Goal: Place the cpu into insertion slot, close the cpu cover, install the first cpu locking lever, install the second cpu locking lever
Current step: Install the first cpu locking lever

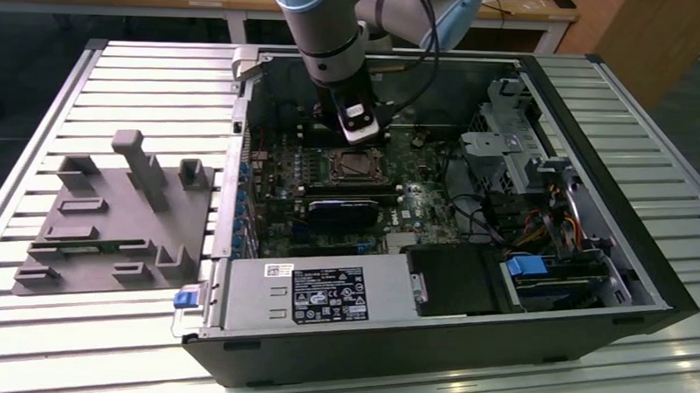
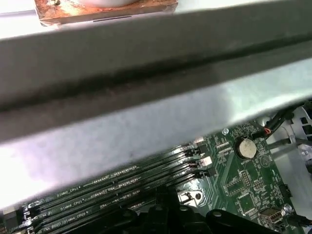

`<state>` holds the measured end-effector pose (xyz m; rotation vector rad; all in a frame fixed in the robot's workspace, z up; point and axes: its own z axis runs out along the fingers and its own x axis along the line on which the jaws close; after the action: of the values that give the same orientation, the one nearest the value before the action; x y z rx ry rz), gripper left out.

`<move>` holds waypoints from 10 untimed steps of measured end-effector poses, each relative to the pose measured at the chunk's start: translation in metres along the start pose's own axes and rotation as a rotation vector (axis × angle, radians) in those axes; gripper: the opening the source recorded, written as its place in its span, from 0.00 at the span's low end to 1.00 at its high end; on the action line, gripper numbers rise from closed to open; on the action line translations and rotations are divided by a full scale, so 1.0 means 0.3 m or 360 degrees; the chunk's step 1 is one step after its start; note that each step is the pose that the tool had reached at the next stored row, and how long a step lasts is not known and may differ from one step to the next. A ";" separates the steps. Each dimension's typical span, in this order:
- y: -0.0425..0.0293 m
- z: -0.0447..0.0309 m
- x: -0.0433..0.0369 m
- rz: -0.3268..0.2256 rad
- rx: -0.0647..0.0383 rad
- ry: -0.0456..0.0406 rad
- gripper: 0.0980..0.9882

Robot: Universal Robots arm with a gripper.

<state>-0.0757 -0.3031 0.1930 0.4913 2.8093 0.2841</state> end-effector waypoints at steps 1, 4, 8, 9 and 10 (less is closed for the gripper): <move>0.003 0.000 0.001 0.0002 0.0002 -0.0001 0.00; 0.011 0.002 0.004 0.0006 0.0007 -0.0004 0.00; 0.020 0.003 0.008 0.0011 0.0013 -0.0007 0.00; 0.021 0.004 0.008 0.0013 0.0015 -0.0008 0.00; 0.022 0.004 0.009 0.0014 0.0017 -0.0009 0.00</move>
<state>-0.0757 -0.2958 0.1929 0.5061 2.8054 0.2697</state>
